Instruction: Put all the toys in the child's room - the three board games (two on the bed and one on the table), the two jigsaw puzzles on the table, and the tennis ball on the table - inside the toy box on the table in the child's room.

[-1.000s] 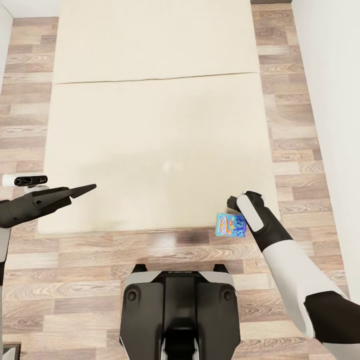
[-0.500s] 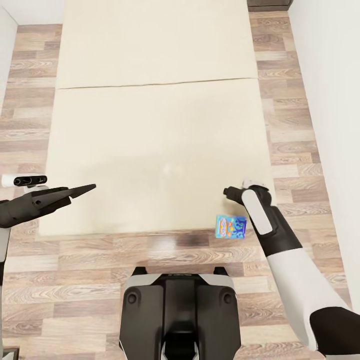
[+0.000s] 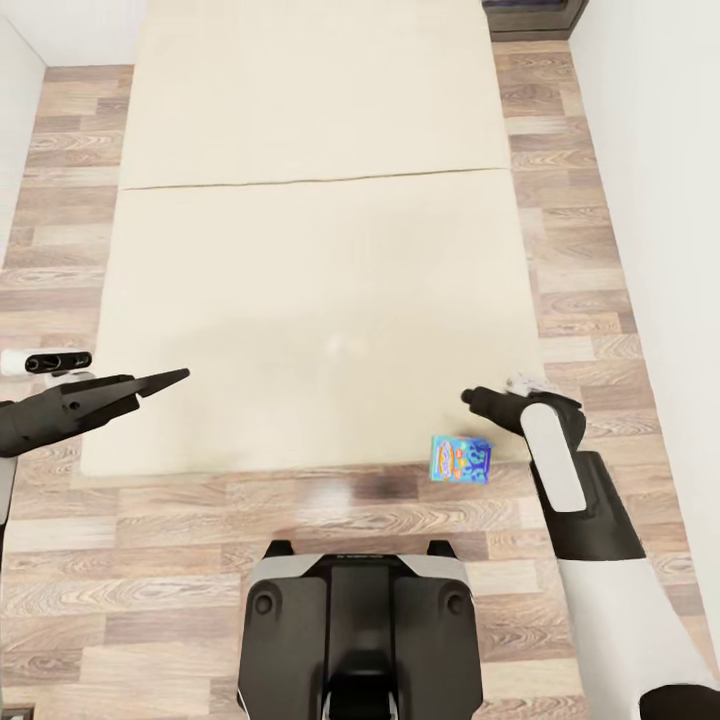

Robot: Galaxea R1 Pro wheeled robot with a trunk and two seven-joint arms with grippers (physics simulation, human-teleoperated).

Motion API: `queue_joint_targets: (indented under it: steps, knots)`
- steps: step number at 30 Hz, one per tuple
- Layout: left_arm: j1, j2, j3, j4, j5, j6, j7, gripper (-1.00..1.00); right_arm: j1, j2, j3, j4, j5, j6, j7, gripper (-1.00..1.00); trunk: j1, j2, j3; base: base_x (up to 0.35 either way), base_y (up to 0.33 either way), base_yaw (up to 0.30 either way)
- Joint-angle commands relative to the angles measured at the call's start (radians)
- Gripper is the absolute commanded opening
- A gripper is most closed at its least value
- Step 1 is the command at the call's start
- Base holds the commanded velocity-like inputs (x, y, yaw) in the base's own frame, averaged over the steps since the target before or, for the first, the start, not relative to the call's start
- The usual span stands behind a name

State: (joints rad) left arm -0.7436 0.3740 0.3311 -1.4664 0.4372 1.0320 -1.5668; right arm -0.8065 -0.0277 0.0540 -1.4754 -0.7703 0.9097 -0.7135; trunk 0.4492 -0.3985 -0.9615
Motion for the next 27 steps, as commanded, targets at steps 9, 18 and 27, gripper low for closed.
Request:
queue_joint_targets:
  steps: [9, 18, 27]
  knots:
    - [0.012, 0.026, 0.027, 0.005, -0.007, 0.006, -0.004, 1.0, 0.19, -0.024, -0.206, -0.098, -0.097, 0.065, 0.278, 1.0, 0.001, -0.001, 0.014, 0.0, 0.0, 0.0]
    - [0.095, 0.041, 0.137, 0.006, 0.0, 0.005, -0.004, 1.0, 0.376, -0.098, -0.391, -0.103, -0.105, 0.061, 0.687, 1.0, 0.001, -0.001, 0.028, 0.0, 0.0, 0.0]
    - [0.187, 0.042, 0.196, 0.004, 0.004, 0.004, -0.004, 1.0, 0.553, -0.106, -0.525, -0.093, -0.099, 0.053, 0.965, 1.0, 0.001, -0.001, 0.043, 0.0, 0.0, 0.0]
